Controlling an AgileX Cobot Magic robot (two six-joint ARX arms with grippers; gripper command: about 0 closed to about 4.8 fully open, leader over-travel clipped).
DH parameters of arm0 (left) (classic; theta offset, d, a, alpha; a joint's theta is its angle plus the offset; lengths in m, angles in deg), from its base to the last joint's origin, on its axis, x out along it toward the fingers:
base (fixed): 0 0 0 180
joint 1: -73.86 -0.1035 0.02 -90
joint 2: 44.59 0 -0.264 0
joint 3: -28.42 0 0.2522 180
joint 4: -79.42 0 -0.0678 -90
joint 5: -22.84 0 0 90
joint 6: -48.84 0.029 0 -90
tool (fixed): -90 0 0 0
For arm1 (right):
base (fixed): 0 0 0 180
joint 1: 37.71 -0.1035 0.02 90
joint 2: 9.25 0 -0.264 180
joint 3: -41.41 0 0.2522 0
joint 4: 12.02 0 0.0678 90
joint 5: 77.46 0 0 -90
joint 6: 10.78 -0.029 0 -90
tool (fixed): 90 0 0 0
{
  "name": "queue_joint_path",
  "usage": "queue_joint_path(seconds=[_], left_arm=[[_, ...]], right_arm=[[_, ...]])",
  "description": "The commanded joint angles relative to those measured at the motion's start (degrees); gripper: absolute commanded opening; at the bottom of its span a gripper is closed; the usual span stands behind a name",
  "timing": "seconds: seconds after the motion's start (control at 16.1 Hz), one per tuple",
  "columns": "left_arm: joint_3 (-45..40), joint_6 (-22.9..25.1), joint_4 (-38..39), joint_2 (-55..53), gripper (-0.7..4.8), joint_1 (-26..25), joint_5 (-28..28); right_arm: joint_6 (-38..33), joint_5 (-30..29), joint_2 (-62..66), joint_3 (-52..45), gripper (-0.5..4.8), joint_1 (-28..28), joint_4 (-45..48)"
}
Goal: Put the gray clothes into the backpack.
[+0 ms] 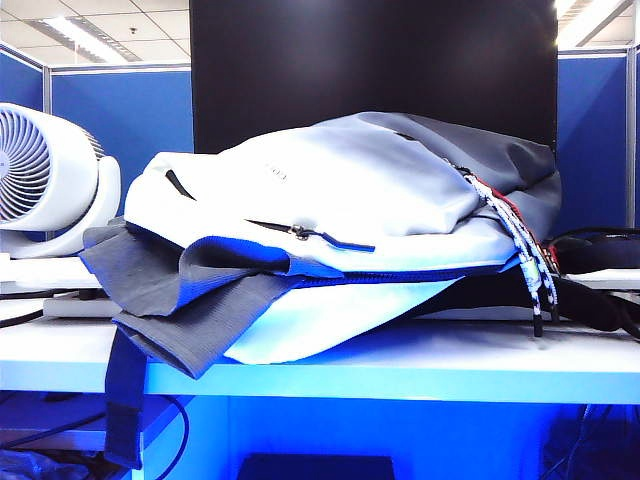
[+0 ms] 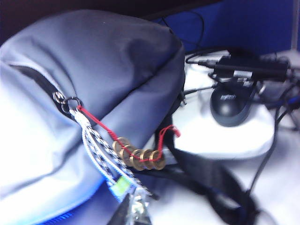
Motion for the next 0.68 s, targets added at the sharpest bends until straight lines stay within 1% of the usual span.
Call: queue_joint_path(seconds=[0.06, 0.19, 0.31, 0.37, 0.43, 0.68], left_arm=[[0.0, 0.2, -0.7, 0.1, -0.04, 0.0, -0.3], [0.0, 0.2, -0.7, 0.1, -0.04, 0.0, -0.2], [0.0, 0.2, -0.6, 0.1, -0.04, 0.0, -0.2], [0.0, 0.2, -0.6, 0.1, -0.04, 0.0, -0.3], [0.0, 0.2, -0.6, 0.1, -0.04, 0.0, -0.3], [0.0, 0.2, -0.6, 0.1, -0.04, 0.0, -0.4]], right_arm=[[11.0, -0.3, -5.0, -1.4, -0.01, 0.5, -0.7], [10.5, -2.4, -6.8, -2.9, -0.01, 3.0, -0.6], [10.1, -11.8, -6.9, -3.5, -0.01, 9.5, -1.6], [10.1, -15.3, -6.9, -3.5, -0.01, 12.5, -2.6], [10.1, -17.1, -6.9, -3.5, -0.01, 15.1, -3.4], [10.6, -16.3, -6.9, -3.5, -0.01, 20.2, -4.7]])
